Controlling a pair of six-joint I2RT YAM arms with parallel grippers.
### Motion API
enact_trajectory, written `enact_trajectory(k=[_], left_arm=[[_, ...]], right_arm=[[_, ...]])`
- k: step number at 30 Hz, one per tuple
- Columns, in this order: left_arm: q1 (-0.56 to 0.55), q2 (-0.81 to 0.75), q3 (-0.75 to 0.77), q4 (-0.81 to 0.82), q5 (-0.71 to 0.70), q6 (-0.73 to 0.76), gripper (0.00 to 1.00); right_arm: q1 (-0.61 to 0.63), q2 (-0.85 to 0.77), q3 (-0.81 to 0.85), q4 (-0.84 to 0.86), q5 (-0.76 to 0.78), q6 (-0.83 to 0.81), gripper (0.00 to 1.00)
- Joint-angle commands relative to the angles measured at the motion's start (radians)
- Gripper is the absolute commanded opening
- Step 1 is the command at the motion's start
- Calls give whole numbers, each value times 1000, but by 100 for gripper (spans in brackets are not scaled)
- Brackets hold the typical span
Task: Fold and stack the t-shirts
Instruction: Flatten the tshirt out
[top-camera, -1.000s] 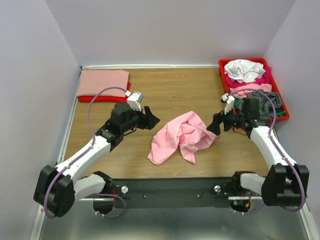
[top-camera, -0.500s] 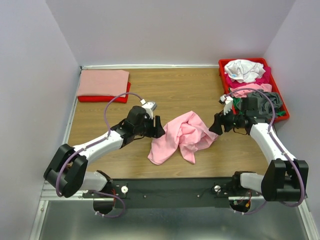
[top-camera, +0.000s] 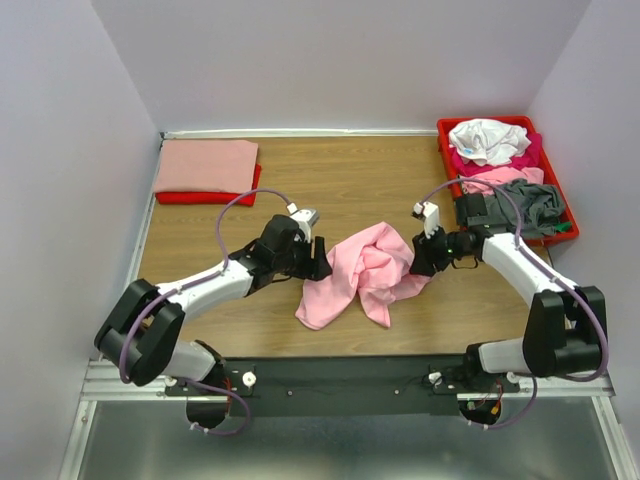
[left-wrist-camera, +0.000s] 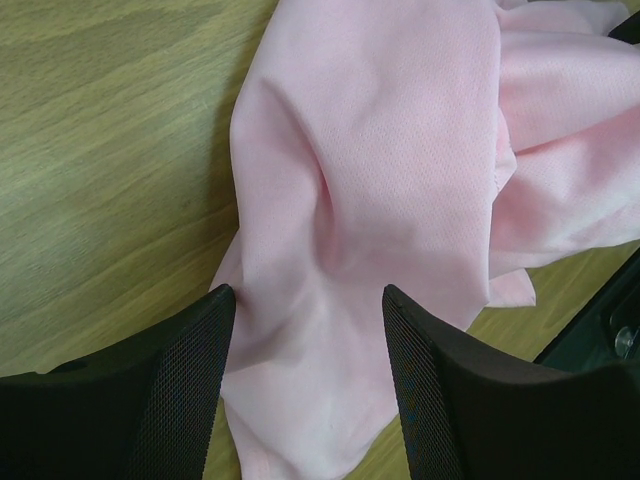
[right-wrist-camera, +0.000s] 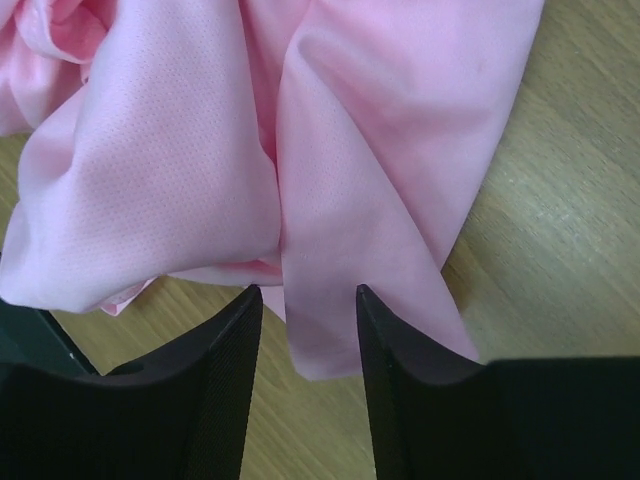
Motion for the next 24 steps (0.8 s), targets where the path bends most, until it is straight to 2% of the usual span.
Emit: enact_trajectory(k=[1,2,3,4,6,7,8,11,16,24], left_arm=[[-13,37,23,6,-30,7,67],[-15,43,23,9,-25,7,60],[-15,48,24,19,-20,7,53],[-15,60,26,24,-17,10,31],[-15,71,35,24,-17,10,7],[-15,70,41,21,-19,10,0],[-16,60,46,15,-23,9,0],[-15,-19,76,-8,-77,9,0],[-7,-169,212,-131,-192,58,0],[39,-328,446,-182,-272,162,0]], right_arm=[[43,34,34,-26,92,6,46],[49,34,36,-27,101,8,43],[58,36,37,-24,109,8,36],[61,34,43,-24,124,11,31],[63,30,52,-26,142,12,19],[63,25,57,-26,170,11,16],[63,8,77,-27,191,8,9],[64,-35,140,-30,285,-2,0],[61,-55,319,-44,406,-23,0],[63,-4,718,-52,434,3,0]])
